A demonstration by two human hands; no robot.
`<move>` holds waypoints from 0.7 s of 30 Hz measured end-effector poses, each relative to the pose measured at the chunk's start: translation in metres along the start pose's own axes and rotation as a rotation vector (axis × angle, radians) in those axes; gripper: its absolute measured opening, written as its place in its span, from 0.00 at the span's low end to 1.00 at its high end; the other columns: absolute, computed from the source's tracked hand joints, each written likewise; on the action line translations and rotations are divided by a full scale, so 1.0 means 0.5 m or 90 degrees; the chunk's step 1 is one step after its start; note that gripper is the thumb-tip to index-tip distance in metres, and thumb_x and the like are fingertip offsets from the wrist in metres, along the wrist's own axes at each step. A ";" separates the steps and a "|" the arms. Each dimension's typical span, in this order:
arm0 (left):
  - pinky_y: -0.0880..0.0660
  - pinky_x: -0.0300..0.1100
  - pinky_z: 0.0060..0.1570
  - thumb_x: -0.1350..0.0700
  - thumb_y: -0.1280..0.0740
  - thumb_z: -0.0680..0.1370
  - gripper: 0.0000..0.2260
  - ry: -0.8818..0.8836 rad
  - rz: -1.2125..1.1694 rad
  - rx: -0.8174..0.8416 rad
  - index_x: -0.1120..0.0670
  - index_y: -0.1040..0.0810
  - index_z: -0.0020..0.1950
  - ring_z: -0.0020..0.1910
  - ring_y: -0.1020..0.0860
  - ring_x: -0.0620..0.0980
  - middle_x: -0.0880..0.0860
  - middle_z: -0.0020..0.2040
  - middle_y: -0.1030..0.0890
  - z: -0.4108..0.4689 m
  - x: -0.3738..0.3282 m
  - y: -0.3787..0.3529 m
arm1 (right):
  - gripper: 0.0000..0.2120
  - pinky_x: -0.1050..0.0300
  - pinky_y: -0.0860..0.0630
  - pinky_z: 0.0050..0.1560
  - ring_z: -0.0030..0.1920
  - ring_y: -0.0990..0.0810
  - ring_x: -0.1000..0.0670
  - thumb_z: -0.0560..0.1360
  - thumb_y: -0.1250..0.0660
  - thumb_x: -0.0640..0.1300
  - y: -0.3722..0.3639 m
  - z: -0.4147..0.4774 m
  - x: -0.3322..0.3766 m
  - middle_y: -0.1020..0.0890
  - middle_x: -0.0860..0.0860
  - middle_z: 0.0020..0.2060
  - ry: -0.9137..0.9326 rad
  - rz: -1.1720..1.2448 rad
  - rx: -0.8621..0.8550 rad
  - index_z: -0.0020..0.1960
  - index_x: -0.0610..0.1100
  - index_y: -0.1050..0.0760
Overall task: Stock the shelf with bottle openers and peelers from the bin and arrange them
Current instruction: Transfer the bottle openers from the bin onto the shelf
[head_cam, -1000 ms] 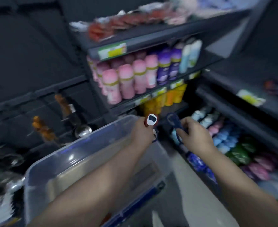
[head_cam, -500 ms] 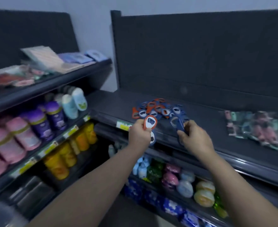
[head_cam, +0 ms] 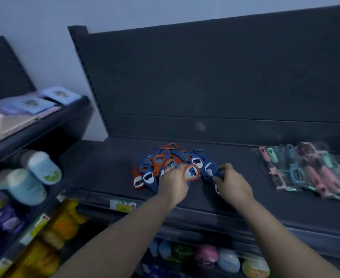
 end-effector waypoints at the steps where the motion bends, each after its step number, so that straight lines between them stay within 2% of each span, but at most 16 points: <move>1: 0.29 0.48 0.51 0.61 0.41 0.79 0.17 -0.017 0.035 0.012 0.52 0.29 0.68 0.60 0.30 0.57 0.54 0.56 0.21 0.012 0.004 -0.007 | 0.15 0.52 0.28 0.46 0.54 0.22 0.43 0.78 0.38 0.51 -0.009 0.012 0.002 0.19 0.48 0.52 -0.008 -0.006 0.004 0.62 0.48 0.33; 4: 0.33 0.49 0.57 0.60 0.40 0.79 0.23 -0.075 0.134 0.001 0.49 0.35 0.74 0.64 0.35 0.55 0.50 0.64 0.29 0.038 0.012 -0.019 | 0.14 0.49 0.30 0.54 0.59 0.26 0.42 0.79 0.41 0.51 -0.028 0.037 0.007 0.22 0.47 0.56 -0.008 -0.089 -0.007 0.62 0.48 0.31; 6: 0.35 0.48 0.59 0.59 0.38 0.78 0.26 -0.099 0.158 -0.020 0.47 0.39 0.76 0.64 0.37 0.54 0.50 0.66 0.33 0.056 0.023 -0.026 | 0.16 0.48 0.33 0.57 0.62 0.31 0.43 0.80 0.44 0.53 -0.039 0.047 0.008 0.27 0.46 0.60 -0.009 -0.182 -0.008 0.64 0.48 0.31; 9: 0.38 0.46 0.59 0.57 0.38 0.79 0.27 -0.112 0.158 -0.036 0.45 0.40 0.76 0.64 0.37 0.52 0.48 0.67 0.35 0.077 0.029 -0.031 | 0.19 0.46 0.35 0.59 0.64 0.35 0.44 0.81 0.48 0.55 -0.043 0.053 0.002 0.31 0.47 0.62 -0.016 -0.248 -0.013 0.68 0.50 0.33; 13: 0.38 0.47 0.62 0.49 0.38 0.81 0.21 -0.083 0.096 -0.063 0.46 0.34 0.74 0.66 0.37 0.51 0.47 0.68 0.33 0.080 0.032 -0.024 | 0.21 0.46 0.35 0.60 0.64 0.35 0.43 0.81 0.48 0.54 -0.033 0.048 0.009 0.31 0.46 0.64 0.027 -0.270 -0.057 0.72 0.50 0.39; 16: 0.34 0.51 0.61 0.51 0.37 0.80 0.17 -0.038 0.063 -0.117 0.47 0.28 0.69 0.65 0.35 0.52 0.47 0.65 0.29 0.049 0.039 -0.007 | 0.19 0.46 0.35 0.58 0.63 0.34 0.44 0.81 0.48 0.53 -0.026 0.029 0.024 0.29 0.47 0.62 0.086 -0.272 -0.078 0.70 0.50 0.35; 21: 0.33 0.53 0.60 0.52 0.39 0.81 0.14 0.045 0.135 -0.127 0.48 0.27 0.66 0.64 0.35 0.54 0.48 0.64 0.30 -0.069 0.043 0.025 | 0.19 0.46 0.34 0.58 0.63 0.33 0.44 0.80 0.46 0.53 -0.030 -0.042 0.049 0.29 0.48 0.63 0.228 -0.278 -0.054 0.68 0.48 0.33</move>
Point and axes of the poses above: each hand's wrist, its own z-axis towards the middle knuckle, its own y-axis out of the back of the hand, x = y × z, the point moved 3 cm from there along z, towards the middle knuckle
